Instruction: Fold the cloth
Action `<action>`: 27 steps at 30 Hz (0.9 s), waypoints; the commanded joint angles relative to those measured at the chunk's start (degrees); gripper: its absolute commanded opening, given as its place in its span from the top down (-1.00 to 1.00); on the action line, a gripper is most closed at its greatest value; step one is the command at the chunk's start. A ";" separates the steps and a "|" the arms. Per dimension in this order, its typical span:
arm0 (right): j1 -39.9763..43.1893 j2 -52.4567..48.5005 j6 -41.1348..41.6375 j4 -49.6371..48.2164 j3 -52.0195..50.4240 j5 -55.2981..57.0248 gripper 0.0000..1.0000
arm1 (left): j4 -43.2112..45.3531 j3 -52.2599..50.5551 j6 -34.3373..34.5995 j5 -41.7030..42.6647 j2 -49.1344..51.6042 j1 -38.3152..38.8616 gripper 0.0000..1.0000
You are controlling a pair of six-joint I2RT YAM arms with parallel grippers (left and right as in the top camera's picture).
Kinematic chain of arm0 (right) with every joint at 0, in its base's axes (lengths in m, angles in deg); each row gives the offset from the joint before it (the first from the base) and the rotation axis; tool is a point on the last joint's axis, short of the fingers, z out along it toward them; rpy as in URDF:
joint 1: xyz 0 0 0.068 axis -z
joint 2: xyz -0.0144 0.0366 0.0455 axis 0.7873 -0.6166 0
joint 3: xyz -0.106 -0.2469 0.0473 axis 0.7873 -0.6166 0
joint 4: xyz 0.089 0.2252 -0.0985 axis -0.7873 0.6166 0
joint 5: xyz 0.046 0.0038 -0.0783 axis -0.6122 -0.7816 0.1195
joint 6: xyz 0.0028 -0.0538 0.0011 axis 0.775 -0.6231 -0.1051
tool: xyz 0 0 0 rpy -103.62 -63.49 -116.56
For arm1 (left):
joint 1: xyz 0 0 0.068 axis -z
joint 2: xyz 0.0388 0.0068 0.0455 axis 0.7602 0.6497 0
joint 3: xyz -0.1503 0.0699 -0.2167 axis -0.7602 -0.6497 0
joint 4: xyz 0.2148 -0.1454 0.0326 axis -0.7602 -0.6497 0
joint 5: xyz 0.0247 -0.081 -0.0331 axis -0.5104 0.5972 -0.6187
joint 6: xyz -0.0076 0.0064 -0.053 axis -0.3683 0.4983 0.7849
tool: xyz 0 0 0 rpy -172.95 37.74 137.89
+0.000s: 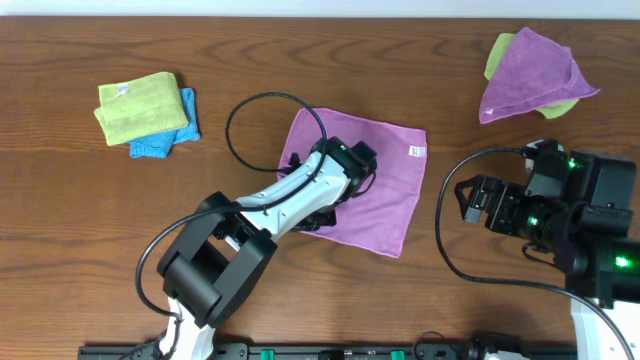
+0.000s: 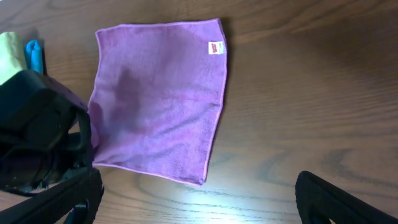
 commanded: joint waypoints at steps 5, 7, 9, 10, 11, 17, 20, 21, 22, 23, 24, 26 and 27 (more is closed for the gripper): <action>0.37 0.24 -0.63 0.96 -0.42 -2.38 -0.98 | -5.11 1.01 7.93 -2.23 -0.13 0.02 0.67; 0.37 0.24 -0.90 1.18 -0.39 -2.93 -0.98 | -6.49 1.01 9.20 -3.45 -0.13 0.00 0.60; 0.37 0.24 -0.92 1.49 -0.39 -2.91 -0.98 | -7.34 1.01 9.31 -4.28 -0.13 0.00 0.31; 0.37 0.24 -0.94 1.55 -0.42 -2.91 -0.99 | -7.69 1.01 9.31 -4.83 -0.13 0.00 0.21; 0.37 0.24 -1.09 1.60 -0.42 -2.89 -0.99 | -7.91 1.01 9.31 -5.38 -0.13 0.00 0.15; 0.37 0.24 -1.11 1.66 -0.39 -2.91 -0.98 | -8.76 1.01 9.75 -7.63 -0.13 -0.04 0.03; 0.37 0.24 -1.11 1.68 -0.42 -2.89 -0.99 | -7.74 1.03 9.70 -7.69 -0.15 -0.04 0.02; 0.37 0.24 -1.11 1.66 -0.39 -2.89 -0.99 | -6.93 1.03 9.64 -7.43 -0.15 -0.04 0.03; 0.37 0.24 -1.11 1.66 -0.39 -2.89 -0.99 | -5.77 1.03 9.09 -7.04 -0.15 -0.04 0.03; 0.37 0.24 -1.22 1.62 -0.42 -2.89 -0.98 | -3.89 1.03 7.39 -6.27 -0.15 -0.04 0.02; 0.37 0.24 -1.53 1.62 -0.39 -2.89 -0.99 | -2.32 1.03 6.05 -5.51 -0.15 -0.04 0.01; 0.37 0.24 -1.57 1.64 -0.39 -2.86 -0.98 | 1.29 1.03 3.56 -4.13 -0.15 -0.04 -0.05; 0.37 0.24 -1.55 1.64 -0.39 -2.86 -0.98 | 2.86 1.03 2.69 -3.78 -0.15 -0.04 -0.05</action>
